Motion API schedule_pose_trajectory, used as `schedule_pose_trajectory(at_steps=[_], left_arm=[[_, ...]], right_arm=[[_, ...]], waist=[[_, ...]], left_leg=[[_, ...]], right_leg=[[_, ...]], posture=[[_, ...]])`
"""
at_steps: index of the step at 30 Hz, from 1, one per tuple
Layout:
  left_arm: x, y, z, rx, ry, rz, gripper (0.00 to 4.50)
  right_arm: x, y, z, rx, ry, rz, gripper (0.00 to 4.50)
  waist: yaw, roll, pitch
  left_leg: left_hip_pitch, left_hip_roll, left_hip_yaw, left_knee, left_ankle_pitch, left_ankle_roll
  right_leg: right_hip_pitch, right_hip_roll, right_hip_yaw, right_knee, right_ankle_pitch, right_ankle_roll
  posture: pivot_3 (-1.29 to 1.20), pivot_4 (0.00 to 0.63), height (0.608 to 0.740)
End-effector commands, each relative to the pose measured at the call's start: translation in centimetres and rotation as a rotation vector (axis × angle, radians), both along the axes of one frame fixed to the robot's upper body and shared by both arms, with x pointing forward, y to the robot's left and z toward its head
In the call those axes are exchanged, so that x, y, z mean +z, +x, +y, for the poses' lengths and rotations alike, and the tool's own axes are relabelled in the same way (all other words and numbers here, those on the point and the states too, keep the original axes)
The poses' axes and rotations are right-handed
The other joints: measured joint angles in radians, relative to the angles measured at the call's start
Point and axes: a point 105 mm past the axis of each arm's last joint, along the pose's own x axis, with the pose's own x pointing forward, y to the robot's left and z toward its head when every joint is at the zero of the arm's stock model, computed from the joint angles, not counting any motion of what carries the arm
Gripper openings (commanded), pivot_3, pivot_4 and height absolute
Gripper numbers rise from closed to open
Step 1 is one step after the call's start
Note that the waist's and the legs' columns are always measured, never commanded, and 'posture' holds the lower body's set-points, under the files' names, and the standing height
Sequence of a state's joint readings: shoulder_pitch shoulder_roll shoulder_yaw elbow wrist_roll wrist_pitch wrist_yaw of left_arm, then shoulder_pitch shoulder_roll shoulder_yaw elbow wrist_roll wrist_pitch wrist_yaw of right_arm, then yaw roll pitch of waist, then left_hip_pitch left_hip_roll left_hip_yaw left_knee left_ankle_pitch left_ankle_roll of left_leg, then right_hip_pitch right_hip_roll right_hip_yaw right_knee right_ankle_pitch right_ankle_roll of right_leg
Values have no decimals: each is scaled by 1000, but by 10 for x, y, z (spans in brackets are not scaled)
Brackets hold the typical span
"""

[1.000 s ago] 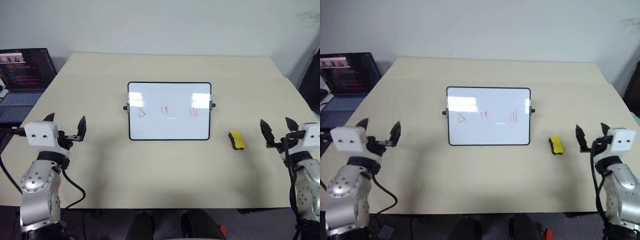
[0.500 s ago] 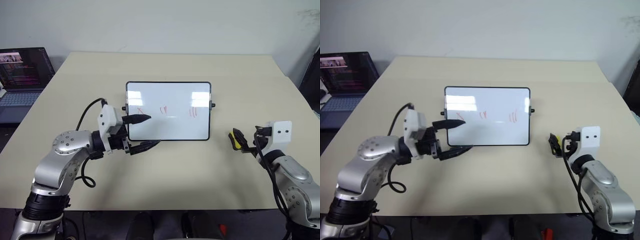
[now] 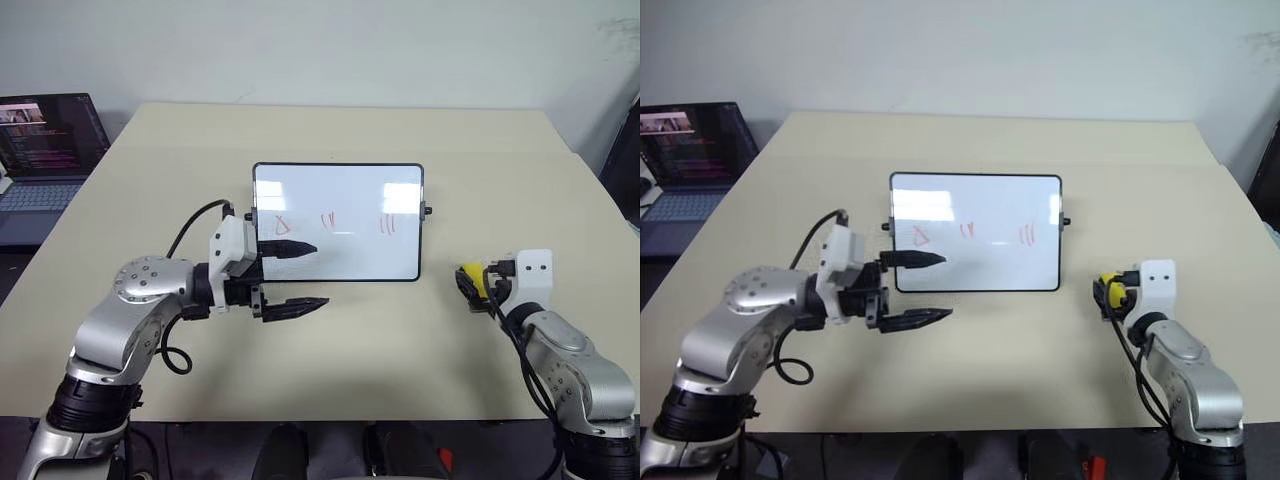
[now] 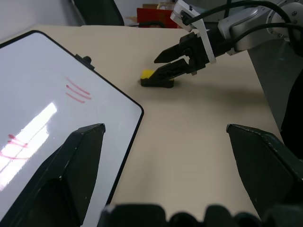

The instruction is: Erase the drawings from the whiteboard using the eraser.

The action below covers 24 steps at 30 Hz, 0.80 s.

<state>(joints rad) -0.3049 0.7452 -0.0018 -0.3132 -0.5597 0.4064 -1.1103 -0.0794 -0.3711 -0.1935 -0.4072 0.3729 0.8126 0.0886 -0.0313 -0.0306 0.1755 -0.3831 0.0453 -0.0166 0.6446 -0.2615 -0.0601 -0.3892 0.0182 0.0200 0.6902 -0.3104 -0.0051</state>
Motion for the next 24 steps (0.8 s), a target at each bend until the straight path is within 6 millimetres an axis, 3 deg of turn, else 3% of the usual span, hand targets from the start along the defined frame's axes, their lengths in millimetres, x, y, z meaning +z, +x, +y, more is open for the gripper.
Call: schedule_pose_trajectory(at_steps=[1, 14, 17, 24], left_arm=[[7, -4, 0, -1, 12, -44, 4500], [2, -4, 6, 41, 19, -32, 4500], [1, -6, 8, 44, 29, -30, 4500], [-2, -9, 9, 52, 33, -16, 4500]], right_arm=[[14, 7, 0, 6, -6, -65, 4473], [7, 22, -4, 9, 0, -46, 4473], [7, 23, -10, -24, 0, -52, 3869], [1, 22, -5, -1, 13, -26, 1356]], waist=[[0, 0, 0], [1, 0, 0], [0, 0, 0], [0, 0, 0]], left_leg=[[0, 0, 0, 0, 0, 0], [0, 0, 0, 0, 0, 0], [0, 0, 0, 0, 0, 0], [0, 0, 0, 0, 0, 0]], right_leg=[[0, 0, 0, 0, 0, 0], [0, 0, 0, 0, 0, 0], [0, 0, 0, 0, 0, 0], [0, 0, 0, 0, 0, 0]], posture=[[0, 150, 740], [0, 150, 740], [0, 150, 740], [0, 150, 740]])
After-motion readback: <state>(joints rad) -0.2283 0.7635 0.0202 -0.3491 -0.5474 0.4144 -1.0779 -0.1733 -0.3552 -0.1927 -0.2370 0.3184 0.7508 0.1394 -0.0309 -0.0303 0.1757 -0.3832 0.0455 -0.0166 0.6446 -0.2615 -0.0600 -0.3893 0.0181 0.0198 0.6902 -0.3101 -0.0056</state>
